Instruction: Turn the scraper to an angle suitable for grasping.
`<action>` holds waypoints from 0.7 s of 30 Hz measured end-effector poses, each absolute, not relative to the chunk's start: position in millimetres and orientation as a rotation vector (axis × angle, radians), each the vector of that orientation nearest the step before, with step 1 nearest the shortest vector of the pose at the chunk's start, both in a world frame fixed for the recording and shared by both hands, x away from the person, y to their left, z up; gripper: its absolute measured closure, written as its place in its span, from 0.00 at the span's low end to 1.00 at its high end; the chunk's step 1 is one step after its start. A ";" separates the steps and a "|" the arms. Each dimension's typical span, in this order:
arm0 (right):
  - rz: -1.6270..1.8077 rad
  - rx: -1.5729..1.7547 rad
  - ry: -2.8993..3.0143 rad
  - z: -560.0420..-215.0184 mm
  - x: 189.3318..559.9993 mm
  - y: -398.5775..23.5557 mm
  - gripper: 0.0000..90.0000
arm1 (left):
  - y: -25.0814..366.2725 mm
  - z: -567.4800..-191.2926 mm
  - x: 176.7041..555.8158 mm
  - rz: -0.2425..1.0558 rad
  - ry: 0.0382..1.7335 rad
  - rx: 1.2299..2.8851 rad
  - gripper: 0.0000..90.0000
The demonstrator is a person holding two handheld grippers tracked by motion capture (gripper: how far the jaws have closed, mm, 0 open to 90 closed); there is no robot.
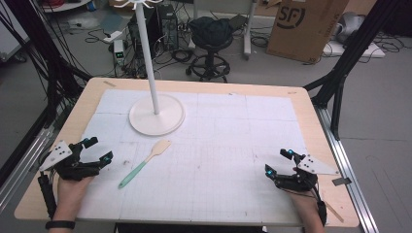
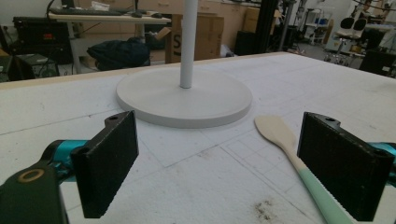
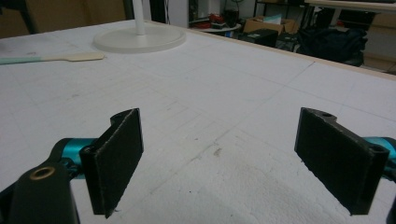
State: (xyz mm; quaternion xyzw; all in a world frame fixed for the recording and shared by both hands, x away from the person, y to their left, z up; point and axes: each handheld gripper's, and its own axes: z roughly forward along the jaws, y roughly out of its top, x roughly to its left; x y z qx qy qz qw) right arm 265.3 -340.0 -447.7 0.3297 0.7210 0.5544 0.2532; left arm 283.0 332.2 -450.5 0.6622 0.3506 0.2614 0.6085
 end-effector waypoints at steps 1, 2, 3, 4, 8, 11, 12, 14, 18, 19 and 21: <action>1.508 0.897 1.959 -447.7 265.3 -340.0 0.16 | 332.3 -450.5 282.9 0.606 0.810 1.531 0.14; 1.507 0.897 1.958 -447.8 265.5 -340.0 0.16 | 331.9 -450.5 282.7 0.607 0.810 1.531 0.14; 1.509 0.898 1.957 -447.8 265.6 -339.9 0.16 | 331.5 -450.4 282.6 0.611 0.805 1.536 0.14; 1.512 0.899 1.959 -447.9 265.6 -340.0 0.16 | 331.1 -450.4 282.5 0.611 0.800 1.539 0.14; 1.514 0.900 1.959 -447.9 266.0 -340.2 0.16 | 330.5 -450.0 281.8 0.618 0.801 1.540 0.15; 1.512 0.899 1.958 -447.9 265.8 -340.0 0.16 | 330.0 -449.2 281.2 0.620 0.817 1.550 0.15; 1.510 0.898 1.958 -447.8 265.8 -340.0 0.16 | 330.0 -449.0 281.2 0.618 0.820 1.550 0.15; 1.513 0.900 1.960 -447.8 265.8 -340.0 0.16 | 330.0 -448.7 281.0 0.619 0.822 1.549 0.15; 1.513 0.898 1.960 -447.9 266.2 -340.5 0.16 | 328.0 -442.3 279.1 0.620 0.829 1.555 0.15; 1.512 0.899 1.960 -447.8 266.1 -340.5 0.16 | 328.0 -442.3 279.1 0.620 0.829 1.555 0.15; 1.512 0.897 1.960 -447.9 266.1 -340.3 0.16 | 324.2 -438.6 278.1 0.600 0.825 1.552 0.15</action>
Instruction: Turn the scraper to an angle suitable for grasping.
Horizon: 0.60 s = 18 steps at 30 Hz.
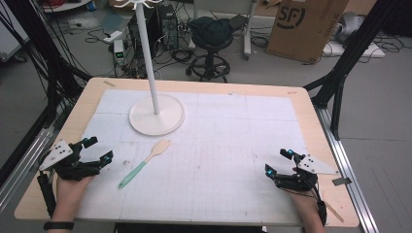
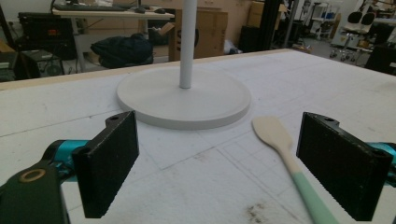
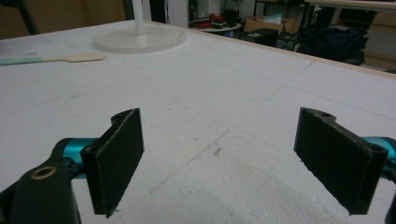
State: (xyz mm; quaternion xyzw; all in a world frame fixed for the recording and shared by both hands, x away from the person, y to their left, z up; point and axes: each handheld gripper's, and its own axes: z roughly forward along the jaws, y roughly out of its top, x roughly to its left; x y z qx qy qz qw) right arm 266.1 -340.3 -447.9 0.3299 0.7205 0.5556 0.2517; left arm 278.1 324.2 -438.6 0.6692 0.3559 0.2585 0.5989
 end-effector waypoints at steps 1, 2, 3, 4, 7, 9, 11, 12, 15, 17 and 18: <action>1.512 0.897 1.960 -447.9 266.1 -340.3 0.16 | 324.2 -438.6 278.1 0.600 0.825 1.552 0.15; 1.508 0.898 1.959 -447.9 266.0 -340.2 0.16 | 322.4 -437.9 277.8 0.590 0.825 1.553 0.15; 1.508 0.898 1.959 -447.9 266.0 -340.2 0.16 | 320.4 -437.3 277.6 0.580 0.826 1.562 0.15; 1.509 0.900 1.961 -447.9 265.9 -340.1 0.16 | 316.0 -436.2 277.3 0.570 0.820 1.581 0.15; 1.509 0.901 1.960 -447.9 266.3 -340.4 0.17 | 311.2 -435.2 276.9 0.566 0.818 1.599 0.15; 1.509 0.905 1.959 -447.9 266.4 -340.3 0.17 | 306.1 -434.6 276.7 0.554 0.818 1.617 0.15; 1.509 0.906 1.960 -447.8 266.4 -340.2 0.17 | 301.3 -434.2 277.1 0.544 0.812 1.647 0.16; 1.504 0.906 1.961 -447.8 266.4 -340.2 0.17 | 297.9 -434.2 277.4 0.535 0.814 1.663 0.17; 1.505 0.906 1.959 -447.9 266.7 -340.4 0.17 | 290.1 -434.1 278.2 0.514 0.820 1.692 0.21; 1.502 0.908 1.960 -447.8 266.6 -340.2 0.17 | 284.0 -433.7 278.5 0.506 0.821 1.720 0.23; 1.502 0.908 1.960 -447.8 266.6 -340.2 0.17 | 280.9 -433.7 278.8 0.503 0.821 1.732 0.23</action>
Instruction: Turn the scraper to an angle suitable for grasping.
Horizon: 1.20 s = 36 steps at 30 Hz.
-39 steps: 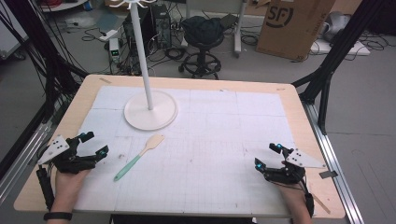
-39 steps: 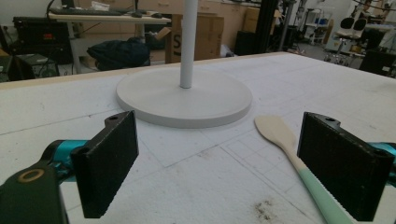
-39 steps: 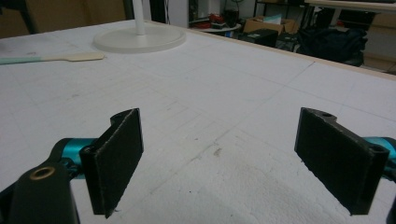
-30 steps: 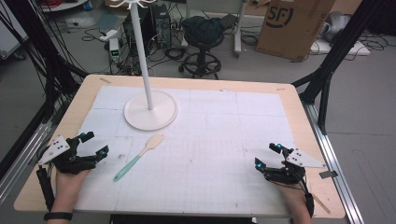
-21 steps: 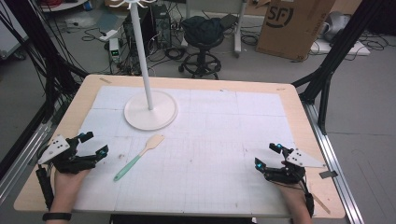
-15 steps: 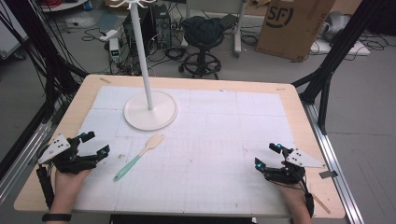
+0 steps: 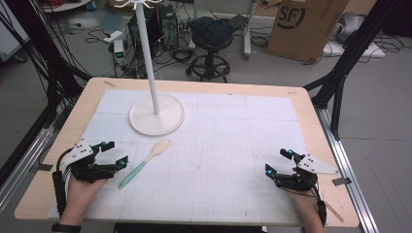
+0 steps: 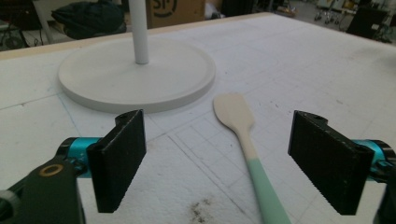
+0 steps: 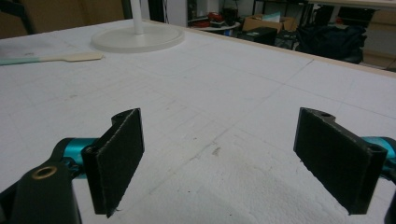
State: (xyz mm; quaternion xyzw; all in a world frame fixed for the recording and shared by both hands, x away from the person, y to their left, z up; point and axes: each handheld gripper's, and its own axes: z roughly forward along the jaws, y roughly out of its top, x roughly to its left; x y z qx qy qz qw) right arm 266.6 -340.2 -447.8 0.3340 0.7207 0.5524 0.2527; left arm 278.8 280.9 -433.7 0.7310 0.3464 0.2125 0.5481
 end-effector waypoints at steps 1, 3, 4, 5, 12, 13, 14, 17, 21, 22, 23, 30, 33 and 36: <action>1.501 0.913 1.960 -447.8 266.8 -339.8 0.17 | 277.9 -434.0 279.2 0.501 0.819 1.743 0.25; 1.501 0.918 1.961 -447.7 266.7 -339.6 0.17 | 272.5 -434.8 280.3 0.486 0.819 1.760 0.27; 1.502 0.917 1.960 -447.8 266.9 -339.7 0.17 | 269.9 -435.2 281.1 0.479 0.823 1.766 0.27; 1.500 0.916 1.959 -447.8 267.1 -339.9 0.17 | 264.0 -435.6 282.7 0.469 0.829 1.780 0.28; 1.500 0.918 1.959 -447.8 267.2 -339.8 0.17 | 241.4 -437.9 288.6 0.483 0.827 1.861 0.36; 1.500 0.919 1.960 -447.8 267.2 -339.9 0.17 | 238.7 -438.4 289.4 0.483 0.834 1.870 0.40; 1.501 0.923 1.962 -447.7 266.9 -339.8 0.17 | 232.8 -439.7 291.3 0.486 0.846 1.903 0.41; 1.500 0.922 1.962 -447.8 266.9 -339.8 0.17 | 227.5 -441.0 292.6 0.479 0.863 1.926 0.46; 1.498 0.925 1.964 -447.7 266.9 -339.6 0.17 | 218.6 -443.3 295.3 0.467 0.886 1.990 0.52; 1.495 0.924 1.964 -447.7 267.0 -339.5 0.17 | 218.6 -443.3 295.3 0.467 0.886 1.990 0.54; 1.494 0.925 1.965 -447.7 267.0 -339.4 0.17 | 217.1 -443.8 296.0 0.465 0.891 1.999 0.56; 1.488 0.923 1.965 -447.7 267.6 -339.4 0.18 | 204.7 -448.6 300.1 0.473 0.912 2.095 0.70; 1.488 0.931 1.968 -447.7 267.6 -339.0 0.18 | 203.7 -448.1 299.9 0.470 0.931 2.090 0.72; 1.485 0.928 1.970 -447.7 267.7 -338.6 0.18 | 203.4 -448.2 299.7 0.458 0.931 2.090 0.77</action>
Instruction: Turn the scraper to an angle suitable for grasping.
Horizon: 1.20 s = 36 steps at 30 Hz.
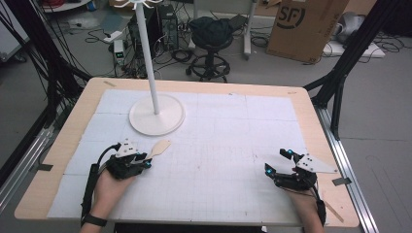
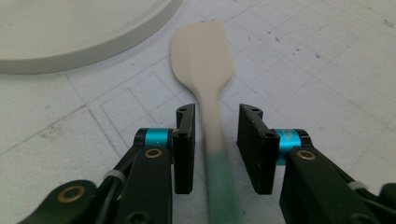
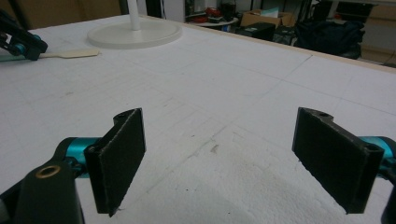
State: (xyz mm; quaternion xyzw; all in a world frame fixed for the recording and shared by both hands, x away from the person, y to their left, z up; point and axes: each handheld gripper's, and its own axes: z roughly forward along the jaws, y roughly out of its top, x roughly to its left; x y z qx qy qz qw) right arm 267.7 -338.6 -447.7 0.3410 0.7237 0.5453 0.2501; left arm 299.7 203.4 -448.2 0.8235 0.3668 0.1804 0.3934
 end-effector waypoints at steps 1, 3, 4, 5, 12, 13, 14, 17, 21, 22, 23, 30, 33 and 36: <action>1.485 0.928 1.970 -447.7 267.7 -338.6 0.18 | 203.5 -448.3 299.8 0.452 0.927 2.089 0.77; 1.484 0.929 1.970 -447.7 267.7 -338.6 0.18 | 204.1 -448.4 300.7 0.437 0.942 2.078 0.82; 1.485 0.929 1.970 -447.7 267.7 -338.6 0.18 | 204.1 -448.4 300.7 0.437 0.942 2.078 0.83; 1.484 0.929 1.970 -447.7 267.7 -338.6 0.18 | 204.5 -448.4 301.2 0.438 0.955 2.072 0.85; 1.484 0.927 1.970 -447.7 267.9 -338.6 0.18 | 204.5 -448.7 301.0 0.443 0.971 2.063 0.89; 1.484 0.927 1.969 -447.7 268.0 -338.7 0.18 | 204.2 -448.7 300.5 0.448 0.967 2.063 0.89; 1.484 0.927 1.970 -447.7 267.9 -338.7 0.18 | 204.3 -448.7 300.5 0.446 0.962 2.062 0.89; 1.484 0.928 1.969 -447.7 267.9 -338.6 0.18 | 204.5 -448.2 300.5 0.446 0.945 2.064 0.90; 1.484 0.933 1.968 -447.7 268.3 -339.0 0.18 | 204.8 -444.9 299.8 0.430 0.893 2.055 0.90; 1.484 0.933 1.968 -447.7 268.3 -339.0 0.18 | 204.4 -442.8 300.2 0.422 0.882 2.054 0.90; 1.483 0.932 1.971 -447.6 268.2 -338.8 0.18 | 203.2 -439.9 301.3 0.414 0.864 2.048 0.90; 1.480 0.942 1.969 -447.6 268.3 -338.6 0.18 | 176.4 -419.2 312.6 0.359 0.680 2.055 0.90; 1.482 0.942 1.972 -447.6 268.7 -338.8 0.18 | 148.3 -408.0 321.1 0.328 0.553 2.092 0.90; 1.482 0.940 1.969 -447.7 269.1 -339.0 0.19 | 126.7 -405.1 327.9 0.285 0.470 2.126 0.90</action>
